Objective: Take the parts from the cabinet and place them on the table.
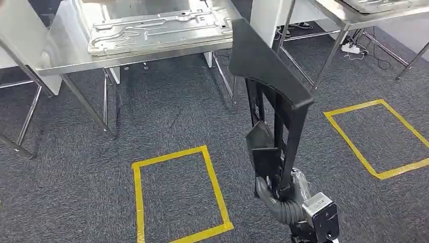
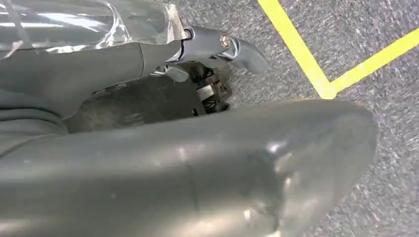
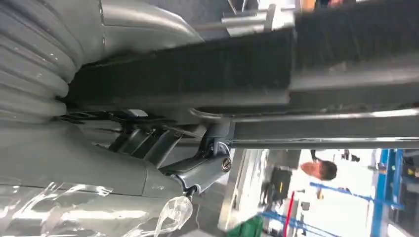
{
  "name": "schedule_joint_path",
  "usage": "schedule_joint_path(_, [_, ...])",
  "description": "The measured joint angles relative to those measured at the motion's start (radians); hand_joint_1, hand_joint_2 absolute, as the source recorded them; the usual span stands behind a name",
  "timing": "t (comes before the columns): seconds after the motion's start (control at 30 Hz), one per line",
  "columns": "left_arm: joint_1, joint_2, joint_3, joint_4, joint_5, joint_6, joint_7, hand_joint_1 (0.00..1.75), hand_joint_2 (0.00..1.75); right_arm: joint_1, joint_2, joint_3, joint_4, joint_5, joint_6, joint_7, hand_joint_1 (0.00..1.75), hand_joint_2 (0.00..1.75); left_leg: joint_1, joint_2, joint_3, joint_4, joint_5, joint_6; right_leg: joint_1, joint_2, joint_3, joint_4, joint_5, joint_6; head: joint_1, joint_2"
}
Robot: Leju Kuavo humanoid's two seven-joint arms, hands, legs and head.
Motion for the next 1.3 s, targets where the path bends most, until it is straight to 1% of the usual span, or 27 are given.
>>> schedule_joint_path(0.03, [0.000,0.000,0.000,0.000,0.000,-0.003,0.000,0.00,0.00,0.004,0.000,0.000,0.002,0.000,0.000,0.000,1.75,1.75,0.000,-0.006,0.002,0.000,-0.002,0.001,-0.001,0.000,-0.024,0.029,0.006,0.001,0.000,0.000])
schedule_joint_path(0.07, [0.001,0.000,0.000,0.000,0.004,-0.006,0.000,0.00,0.00,0.006,0.000,0.000,0.002,0.000,0.000,0.000,1.75,1.75,0.000,-0.014,0.006,0.000,-0.006,0.000,-0.001,0.000,-0.023,0.004,0.037,0.001,0.000,0.000])
schedule_joint_path(0.1, [0.001,0.000,0.000,0.000,0.004,-0.008,0.000,0.00,0.00,0.007,0.000,0.000,0.002,0.000,0.000,0.000,1.75,1.75,0.001,-0.021,0.010,0.002,-0.010,-0.003,-0.001,0.000,0.000,-0.061,0.085,0.000,0.000,0.000])
schedule_joint_path(0.17, [0.001,0.000,0.000,0.000,0.004,-0.010,0.000,0.00,0.00,0.007,0.000,0.000,0.002,0.000,0.000,-0.001,1.75,1.75,0.003,-0.029,0.023,0.006,-0.023,-0.012,-0.004,0.001,0.084,-0.252,0.185,0.001,0.000,0.000])
schedule_joint_path(0.2, [0.000,0.001,0.000,0.000,0.004,-0.010,0.000,0.00,0.00,0.007,0.000,0.000,0.003,-0.001,0.000,-0.003,1.75,1.75,-0.005,-0.032,0.024,0.012,-0.031,-0.022,-0.002,0.007,0.100,-0.284,0.170,-0.001,0.000,0.000])
schedule_joint_path(0.33, [0.000,0.002,-0.002,0.000,0.003,-0.015,0.000,0.00,0.00,0.006,0.002,0.000,0.003,-0.008,0.000,-0.007,1.75,1.75,-0.004,-0.034,0.022,0.012,-0.040,-0.028,0.002,0.005,0.100,-0.289,0.170,-0.027,-0.001,0.000])
schedule_joint_path(0.4, [0.000,0.004,-0.003,0.000,0.004,-0.016,0.000,0.00,0.00,0.006,0.002,0.000,0.003,-0.008,0.000,-0.009,1.75,1.75,-0.001,-0.020,0.005,0.058,-0.070,-0.041,-0.003,0.002,0.109,-0.291,0.166,-0.039,-0.003,0.000])
schedule_joint_path(0.47, [0.000,0.004,-0.007,0.000,0.003,-0.020,0.000,0.00,0.00,0.007,0.003,0.000,0.003,-0.008,0.000,-0.010,1.75,1.75,0.005,-0.012,-0.088,0.233,-0.135,-0.053,-0.003,0.001,0.115,-0.291,0.158,-0.048,-0.004,0.000])
schedule_joint_path(0.5, [0.000,0.004,-0.007,0.000,0.003,-0.021,0.000,0.00,0.00,0.007,0.004,0.000,0.005,-0.009,0.000,-0.010,1.75,1.75,0.006,-0.012,-0.134,0.308,-0.152,-0.055,-0.002,0.001,0.119,-0.291,0.153,-0.048,-0.003,0.000])
schedule_joint_path(0.53, [0.001,0.005,-0.007,0.000,0.003,-0.022,0.000,0.00,0.00,0.007,0.004,0.000,0.005,-0.009,0.000,-0.010,1.75,1.75,0.006,-0.011,-0.165,0.349,-0.154,-0.054,-0.001,0.001,0.123,-0.291,0.148,-0.047,-0.004,0.000])
schedule_joint_path(0.57, [0.001,0.005,-0.007,0.000,0.003,-0.022,-0.001,0.00,0.00,0.008,0.004,0.000,0.005,-0.009,0.000,-0.010,1.75,1.75,0.005,-0.011,-0.178,0.344,-0.129,-0.051,0.001,0.001,0.135,-0.291,0.140,-0.047,-0.004,0.000])
schedule_joint_path(0.6, [-0.001,0.005,-0.007,0.000,0.003,-0.022,-0.001,0.00,0.00,0.008,0.004,0.000,0.005,-0.009,0.000,-0.010,1.75,1.75,0.004,-0.011,-0.163,0.296,-0.091,-0.046,0.002,0.001,0.146,-0.291,0.132,-0.047,-0.004,0.000])
schedule_joint_path(0.67, [0.001,0.005,-0.007,0.000,0.003,-0.022,-0.001,0.00,0.00,0.007,0.005,0.000,0.005,-0.009,0.000,-0.010,1.75,1.75,-0.008,-0.008,-0.092,0.110,0.025,-0.014,0.009,0.000,0.174,-0.294,0.113,-0.047,-0.004,0.000])
schedule_joint_path(0.7, [0.002,0.008,-0.007,0.001,0.003,-0.022,-0.001,0.00,0.00,0.008,0.005,0.000,0.006,-0.009,-0.001,-0.010,1.75,1.75,-0.019,0.000,-0.071,0.058,0.035,0.005,0.005,-0.001,0.179,-0.296,0.107,-0.047,-0.003,0.000])
schedule_joint_path(0.73, [0.000,0.003,-0.008,0.001,0.003,-0.022,-0.001,0.00,0.00,0.008,0.005,-0.001,0.006,-0.009,-0.002,-0.010,1.75,1.75,-0.015,0.012,-0.048,0.029,0.015,-0.002,0.012,0.005,0.180,-0.296,0.098,-0.044,-0.002,0.000])
schedule_joint_path(0.77, [-0.001,0.007,-0.008,0.001,0.003,-0.022,0.000,0.00,0.00,0.010,0.005,-0.002,0.007,-0.008,-0.002,-0.010,1.75,1.75,-0.022,0.006,-0.043,0.023,0.012,-0.012,0.004,0.003,0.178,-0.298,0.092,-0.044,-0.002,0.000])
schedule_joint_path(0.8, [0.001,0.005,-0.008,0.001,0.003,-0.022,0.000,0.00,0.00,0.010,0.005,-0.002,0.007,-0.009,-0.003,-0.010,1.75,1.75,-0.033,0.005,-0.044,0.018,0.008,-0.004,0.007,0.005,0.191,-0.297,0.101,-0.034,-0.003,0.000])
schedule_joint_path(0.9, [0.002,0.005,-0.008,0.001,0.005,-0.021,-0.001,0.00,0.00,0.010,0.006,-0.002,0.006,-0.009,-0.003,-0.010,1.75,1.75,-0.016,0.000,0.008,-0.005,-0.005,0.007,0.001,0.003,0.190,-0.245,0.090,-0.023,-0.002,0.000])
schedule_joint_path(0.97, [-0.001,0.004,-0.008,0.001,0.005,-0.022,-0.001,0.00,0.00,0.007,0.005,-0.003,0.006,-0.008,-0.003,-0.012,1.75,1.75,-0.009,-0.002,0.023,-0.005,-0.020,0.013,0.002,0.005,0.102,-0.103,0.037,-0.017,-0.001,0.000])
schedule_joint_path(1.03, [0.001,0.002,-0.008,0.001,0.004,-0.022,-0.001,0.00,0.00,0.012,0.004,-0.003,0.006,-0.009,-0.002,-0.011,1.75,1.75,-0.003,-0.008,0.038,-0.005,-0.036,0.009,-0.002,0.005,-0.003,0.028,-0.010,-0.007,-0.001,0.000])
schedule_joint_path(1.07, [0.003,0.002,-0.008,0.001,0.007,-0.022,-0.001,0.00,0.00,0.014,0.004,-0.003,0.006,-0.009,-0.003,-0.011,1.75,1.75,0.000,-0.012,0.048,-0.005,-0.044,0.004,-0.005,0.005,-0.025,0.031,0.001,-0.005,0.000,0.000])
schedule_joint_path(1.1, [0.005,0.002,-0.008,0.001,0.007,-0.022,-0.001,0.00,0.00,0.015,0.004,-0.003,0.006,-0.009,-0.003,-0.011,1.75,1.75,0.005,-0.016,0.061,-0.004,-0.054,-0.001,-0.008,0.005,-0.025,-0.006,0.038,0.003,-0.001,0.000])
schedule_joint_path(1.17, [0.005,0.001,-0.008,0.001,0.007,-0.022,-0.001,0.00,0.00,0.015,0.003,-0.003,0.006,-0.009,-0.003,-0.010,1.75,1.75,0.018,-0.021,0.095,-0.002,-0.082,-0.020,-0.019,0.004,0.017,-0.169,0.168,0.024,0.000,0.000])
schedule_joint_path(1.2, [0.007,0.002,-0.008,0.002,0.007,-0.022,-0.001,0.00,0.00,0.018,0.003,-0.003,0.007,-0.009,-0.003,-0.010,1.75,1.75,0.016,-0.021,0.094,0.000,-0.098,-0.032,-0.031,0.005,0.032,-0.247,0.230,0.036,0.000,0.000])
schedule_joint_path(1.23, [0.003,0.005,-0.008,0.003,0.007,-0.021,0.000,0.00,0.00,0.017,0.003,-0.003,0.009,-0.008,-0.003,-0.010,1.75,1.75,0.017,-0.023,0.105,0.016,-0.110,-0.040,-0.026,0.010,0.028,-0.257,0.180,0.028,0.001,0.000])
schedule_joint_path(1.27, [0.001,0.005,-0.008,0.003,0.007,-0.022,0.000,0.00,0.00,0.017,0.003,-0.003,0.009,-0.008,-0.003,-0.010,1.75,1.75,0.014,-0.023,0.095,0.014,-0.116,-0.043,-0.026,0.006,0.026,-0.243,0.186,0.004,0.003,0.000])
schedule_joint_path(1.3, [0.003,0.005,-0.008,0.003,0.007,-0.022,0.000,0.00,0.00,0.019,0.003,-0.003,0.009,-0.009,-0.002,-0.009,1.75,1.75,0.012,-0.023,0.101,0.016,-0.120,-0.047,-0.024,0.008,0.023,-0.240,0.191,-0.008,0.002,0.000])
